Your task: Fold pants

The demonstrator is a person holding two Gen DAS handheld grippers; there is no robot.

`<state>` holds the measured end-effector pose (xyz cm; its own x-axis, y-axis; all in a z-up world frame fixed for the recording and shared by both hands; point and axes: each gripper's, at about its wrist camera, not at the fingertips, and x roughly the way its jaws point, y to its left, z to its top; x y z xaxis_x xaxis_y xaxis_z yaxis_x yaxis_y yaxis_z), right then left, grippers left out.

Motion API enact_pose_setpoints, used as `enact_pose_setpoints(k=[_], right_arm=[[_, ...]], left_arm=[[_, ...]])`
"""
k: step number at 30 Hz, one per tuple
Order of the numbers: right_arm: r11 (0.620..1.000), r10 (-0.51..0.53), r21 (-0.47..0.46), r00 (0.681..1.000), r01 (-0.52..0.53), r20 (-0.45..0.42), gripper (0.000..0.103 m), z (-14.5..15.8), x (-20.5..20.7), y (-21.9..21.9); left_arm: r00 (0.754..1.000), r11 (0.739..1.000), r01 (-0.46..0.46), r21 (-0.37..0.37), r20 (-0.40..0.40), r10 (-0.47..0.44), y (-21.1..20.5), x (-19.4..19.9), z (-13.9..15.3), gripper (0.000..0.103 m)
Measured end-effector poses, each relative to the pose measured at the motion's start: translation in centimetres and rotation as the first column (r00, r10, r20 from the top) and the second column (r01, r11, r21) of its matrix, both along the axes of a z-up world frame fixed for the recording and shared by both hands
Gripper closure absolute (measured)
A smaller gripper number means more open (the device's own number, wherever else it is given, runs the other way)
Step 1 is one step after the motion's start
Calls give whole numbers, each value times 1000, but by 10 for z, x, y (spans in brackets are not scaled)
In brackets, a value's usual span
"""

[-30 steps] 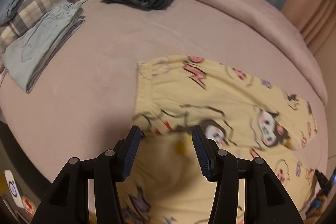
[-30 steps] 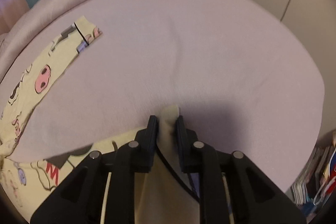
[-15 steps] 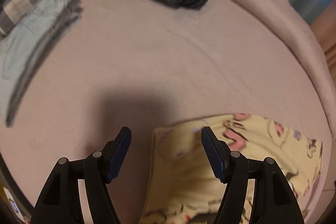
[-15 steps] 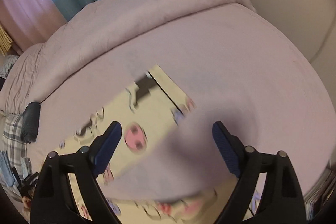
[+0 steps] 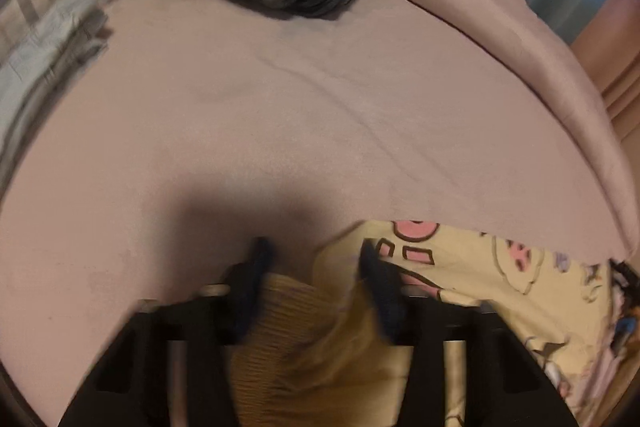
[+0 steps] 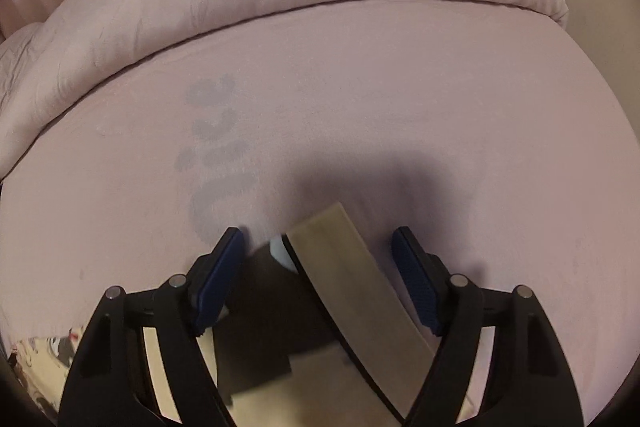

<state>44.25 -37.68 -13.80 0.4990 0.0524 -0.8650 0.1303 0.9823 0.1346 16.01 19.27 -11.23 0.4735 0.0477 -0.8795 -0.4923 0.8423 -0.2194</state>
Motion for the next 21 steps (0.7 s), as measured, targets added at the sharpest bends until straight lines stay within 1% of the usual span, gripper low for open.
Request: enact_pose_setpoints(k=[1,2,3,4,5,7,8,10,11,12,14,17,18,20,21], right_arm=[[1000,-3,-9,1000,3,8,55,0,0,1],[1000,-11,-9,1000,11,17,85,2,-1,0],[999,-18,29,1000,17,17,96,4,-1,-2],[998,-30,51,1000,29,9,95,5,-1,-4],[997,-44,57,999,43,3,95,8,-1,-6],[995,-63,77,998,61,18,96,19,-2,-8],[992,-74,102,997,70,35,96,27,-4,-11],[983,-82,169,991,65,101,96,56,-12,-15],[982,-78,180,988,54,132,96,70,-16,-16],[982,-73,184,981,39,180,96,92,-24,-17],[981,-65,194,968,17,241,96,122,-38,-20],[969,-61,245,934,-29,352,95,174,-74,-34],[966,-58,255,924,-43,378,95,184,-83,-36],[964,-40,256,905,-78,424,95,202,-122,-48],[965,-32,249,898,-87,438,95,204,-145,-55]], left_arm=[[999,999,27,-27,19,-26,-1,2,2,89],[999,998,36,-57,36,-34,-2,2,2,91],[999,997,24,-71,43,-21,-2,3,3,91],[999,997,14,-70,48,-11,-1,3,4,92],[998,997,8,-77,55,-4,0,4,5,97],[997,990,-10,-141,73,20,6,7,10,98],[995,986,-11,-165,93,26,8,6,16,100],[988,985,0,-172,155,27,9,1,38,100],[981,984,10,-179,191,24,9,-2,50,100],[972,980,33,-195,236,15,8,-8,65,100],[958,976,54,-211,288,9,8,-20,88,100],[922,979,83,-184,386,-5,7,-50,124,100],[913,980,90,-176,408,-11,7,-61,131,100],[911,983,95,-156,412,-23,5,-80,133,100],[918,987,89,-136,396,-28,4,-95,128,100]])
